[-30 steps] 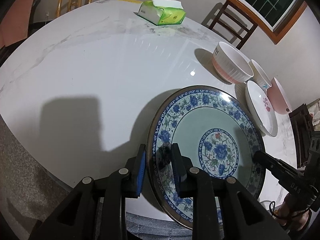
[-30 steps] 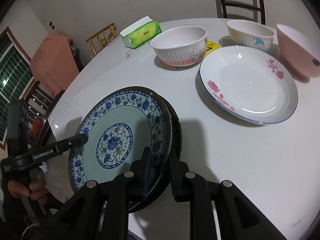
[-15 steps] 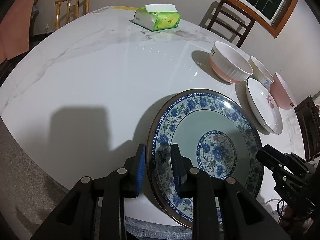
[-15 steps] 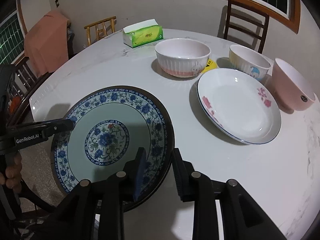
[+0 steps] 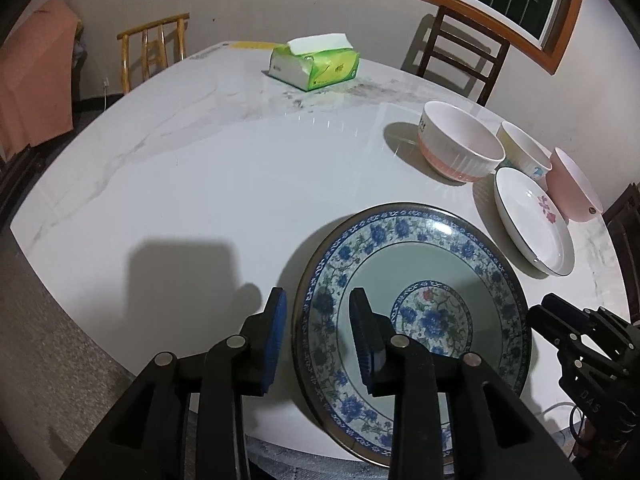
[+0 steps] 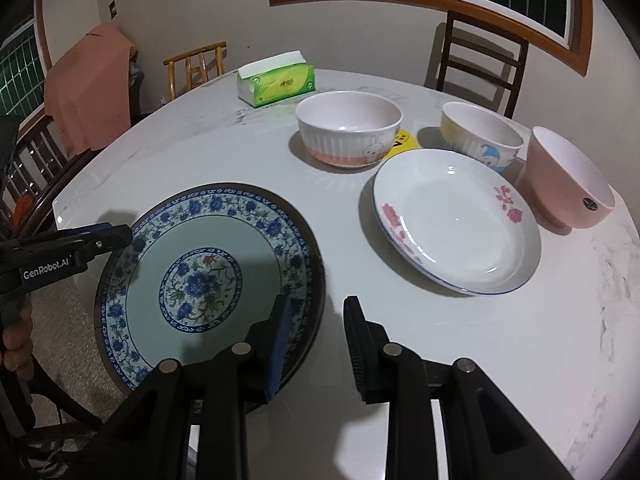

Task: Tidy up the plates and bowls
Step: 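Lower the held plate onto the other blue-and-white plate with the left tool, then open both tools and move them toward the white pink-flowered plate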

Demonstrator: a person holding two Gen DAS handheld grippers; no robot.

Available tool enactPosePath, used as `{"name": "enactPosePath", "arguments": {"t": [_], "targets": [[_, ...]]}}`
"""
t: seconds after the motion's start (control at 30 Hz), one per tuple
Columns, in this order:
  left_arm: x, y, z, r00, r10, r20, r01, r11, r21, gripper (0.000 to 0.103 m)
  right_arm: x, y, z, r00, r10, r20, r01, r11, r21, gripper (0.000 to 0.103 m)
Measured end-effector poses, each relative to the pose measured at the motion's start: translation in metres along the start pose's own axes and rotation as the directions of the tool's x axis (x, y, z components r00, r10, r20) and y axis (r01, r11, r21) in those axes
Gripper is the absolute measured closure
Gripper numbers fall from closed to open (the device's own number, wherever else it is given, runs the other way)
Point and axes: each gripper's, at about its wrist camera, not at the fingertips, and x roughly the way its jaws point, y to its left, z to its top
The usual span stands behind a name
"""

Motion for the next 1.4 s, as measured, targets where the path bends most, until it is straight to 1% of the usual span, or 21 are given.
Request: {"name": "enactPosePath", "arguments": {"t": [0.07,0.13,0.27,0.33,0.47,0.53,0.67,0.83,1.0,1.1,1.3,1.4], "targets": [[-0.002,-0.005,0.001,1.0,0.003,0.007,-0.004,1.0,0.008,0.073,-0.002,-0.003,0.0,1.0,-0.01,0.006,0.009,1.0,0.004,0.075],[-0.004,-0.01,0.002,1.0,0.005,0.016,-0.005,1.0,0.012,0.068,-0.003,-0.007,0.0,1.0,-0.019,0.013,0.019,1.0,0.01,0.075],[-0.007,-0.023,0.005,0.999,0.005,0.036,-0.005,1.0,0.017,0.067,-0.005,-0.015,-0.002,0.999,-0.032,0.024,0.032,0.999,0.03,0.075],[-0.008,-0.032,0.007,0.999,0.0,0.042,-0.001,1.0,0.024,0.065,-0.007,-0.019,-0.003,0.999,-0.046,0.028,0.045,0.998,0.035,0.075],[-0.008,-0.052,0.006,0.999,-0.008,0.044,0.006,0.998,0.059,0.063,-0.009,-0.029,-0.007,0.998,-0.06,0.034,0.058,0.997,0.049,0.075],[-0.007,-0.063,0.006,0.999,-0.024,0.043,0.021,0.997,0.076,0.06,-0.01,-0.036,-0.01,0.997,-0.066,0.039,0.063,0.996,0.066,0.075],[-0.007,-0.083,0.005,0.998,-0.036,0.051,0.03,0.993,0.111,0.059,-0.014,-0.05,-0.015,0.996,-0.069,0.05,0.063,0.993,0.104,0.075],[-0.006,-0.108,0.002,0.996,-0.06,0.063,0.049,0.986,0.16,0.052,-0.02,-0.071,-0.023,0.995,-0.073,0.073,0.061,0.987,0.151,0.075],[-0.004,-0.123,-0.002,0.993,-0.094,0.07,0.08,0.979,0.188,0.05,-0.027,-0.092,-0.028,0.991,-0.087,0.105,0.065,0.979,0.195,0.075],[0.0,-0.13,-0.002,0.992,-0.102,0.068,0.087,0.977,0.196,0.048,-0.028,-0.104,-0.028,0.989,-0.098,0.112,0.072,0.973,0.219,0.075],[0.008,-0.14,0.002,0.99,-0.127,0.054,0.114,0.973,0.201,0.048,-0.028,-0.121,-0.026,0.985,-0.117,0.123,0.086,0.969,0.232,0.075],[0.013,-0.148,0.007,0.99,-0.135,0.044,0.122,0.968,0.221,0.048,-0.025,-0.129,-0.023,0.986,-0.11,0.124,0.078,0.968,0.239,0.075]]}}
